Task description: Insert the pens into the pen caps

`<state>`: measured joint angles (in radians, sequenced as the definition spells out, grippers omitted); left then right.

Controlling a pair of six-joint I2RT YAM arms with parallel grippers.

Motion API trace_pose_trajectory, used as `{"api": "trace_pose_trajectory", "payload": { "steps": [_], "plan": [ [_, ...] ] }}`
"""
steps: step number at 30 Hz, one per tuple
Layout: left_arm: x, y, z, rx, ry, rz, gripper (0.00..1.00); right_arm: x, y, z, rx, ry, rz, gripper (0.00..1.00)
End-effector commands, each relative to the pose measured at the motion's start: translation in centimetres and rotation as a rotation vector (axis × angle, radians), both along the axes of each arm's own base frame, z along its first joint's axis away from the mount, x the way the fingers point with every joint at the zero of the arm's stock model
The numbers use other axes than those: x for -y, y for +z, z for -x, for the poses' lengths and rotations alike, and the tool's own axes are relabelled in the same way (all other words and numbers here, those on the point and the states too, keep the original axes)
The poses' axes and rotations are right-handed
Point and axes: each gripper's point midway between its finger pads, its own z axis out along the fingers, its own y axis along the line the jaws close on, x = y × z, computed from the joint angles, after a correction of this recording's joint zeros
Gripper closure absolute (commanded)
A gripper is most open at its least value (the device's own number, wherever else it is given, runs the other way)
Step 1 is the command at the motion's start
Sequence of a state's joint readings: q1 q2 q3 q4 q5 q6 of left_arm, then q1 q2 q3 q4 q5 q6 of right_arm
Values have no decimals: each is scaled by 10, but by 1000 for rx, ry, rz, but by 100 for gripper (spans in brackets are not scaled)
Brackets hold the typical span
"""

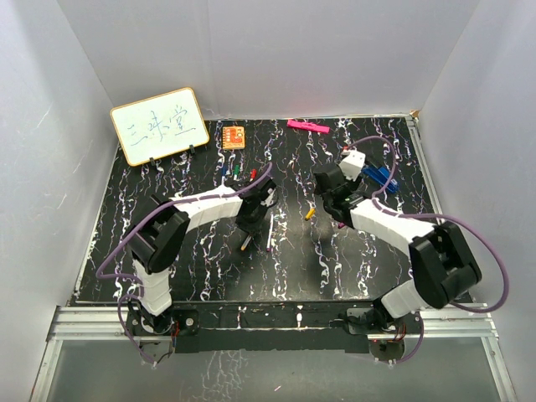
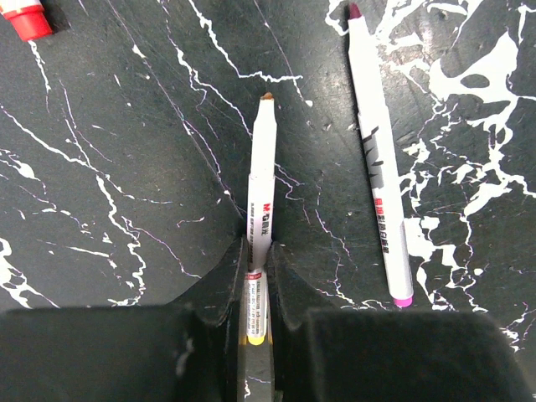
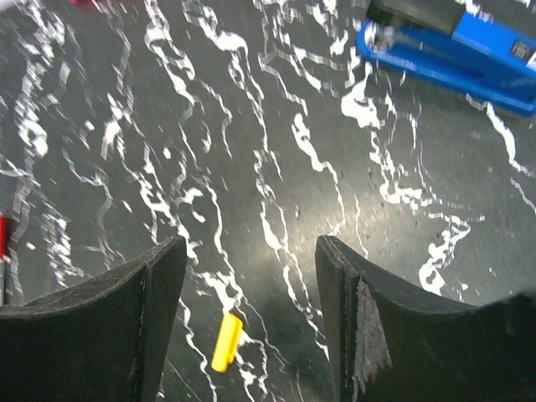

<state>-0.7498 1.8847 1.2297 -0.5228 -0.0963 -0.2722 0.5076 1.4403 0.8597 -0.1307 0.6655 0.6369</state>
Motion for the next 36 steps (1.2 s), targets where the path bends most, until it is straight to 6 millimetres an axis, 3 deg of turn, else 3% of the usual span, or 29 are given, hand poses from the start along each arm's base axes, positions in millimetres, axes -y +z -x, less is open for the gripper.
{"api": "trace_pose_trajectory", "payload": {
  "steps": [1,5,14,24,36],
  "plan": [
    [-42,-21,29,-144,0,-121,100,-11,-33,12,-165,18,-29,49],
    [-46,8,13,-92,24,-69,100,-22,-55,23,-242,46,-37,53],
    [-55,56,-4,17,68,-7,100,-41,-61,29,-268,92,-80,53],
    [-60,73,-10,74,100,29,100,-55,-64,25,-276,115,-94,55],
    [-64,70,-11,94,133,48,100,-67,-76,21,-311,131,-73,60]
  ]
}}
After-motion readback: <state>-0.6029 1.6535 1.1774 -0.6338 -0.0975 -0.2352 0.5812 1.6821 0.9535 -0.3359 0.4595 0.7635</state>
